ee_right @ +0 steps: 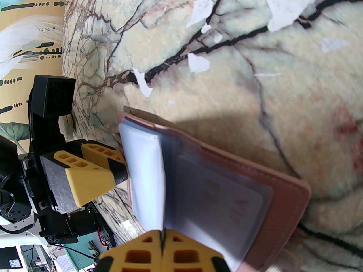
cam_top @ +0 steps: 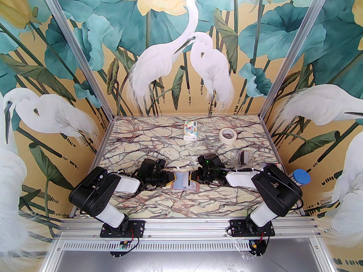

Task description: Put the credit cards into the card holder

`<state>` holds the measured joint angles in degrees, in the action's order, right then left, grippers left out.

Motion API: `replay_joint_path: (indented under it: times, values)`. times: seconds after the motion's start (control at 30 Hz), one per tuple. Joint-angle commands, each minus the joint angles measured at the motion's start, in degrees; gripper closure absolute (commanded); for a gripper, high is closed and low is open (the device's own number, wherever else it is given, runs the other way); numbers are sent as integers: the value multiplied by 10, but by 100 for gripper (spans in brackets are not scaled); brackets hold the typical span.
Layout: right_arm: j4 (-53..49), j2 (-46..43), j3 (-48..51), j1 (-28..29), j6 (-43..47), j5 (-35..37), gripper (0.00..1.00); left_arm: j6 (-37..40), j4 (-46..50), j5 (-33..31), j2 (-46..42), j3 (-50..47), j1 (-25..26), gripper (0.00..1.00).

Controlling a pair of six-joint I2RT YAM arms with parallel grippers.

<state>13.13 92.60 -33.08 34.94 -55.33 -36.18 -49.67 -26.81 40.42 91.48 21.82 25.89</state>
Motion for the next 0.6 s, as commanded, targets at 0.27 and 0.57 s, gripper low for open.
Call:
replay_joint_path:
  times: [0.27,0.57]
  values:
    - [-11,7,18,6,9,9,100,16,43,-26,9,-10,4,71]
    - [-5,13,20,6,14,10,100,17,43,-27,10,-10,4,72]
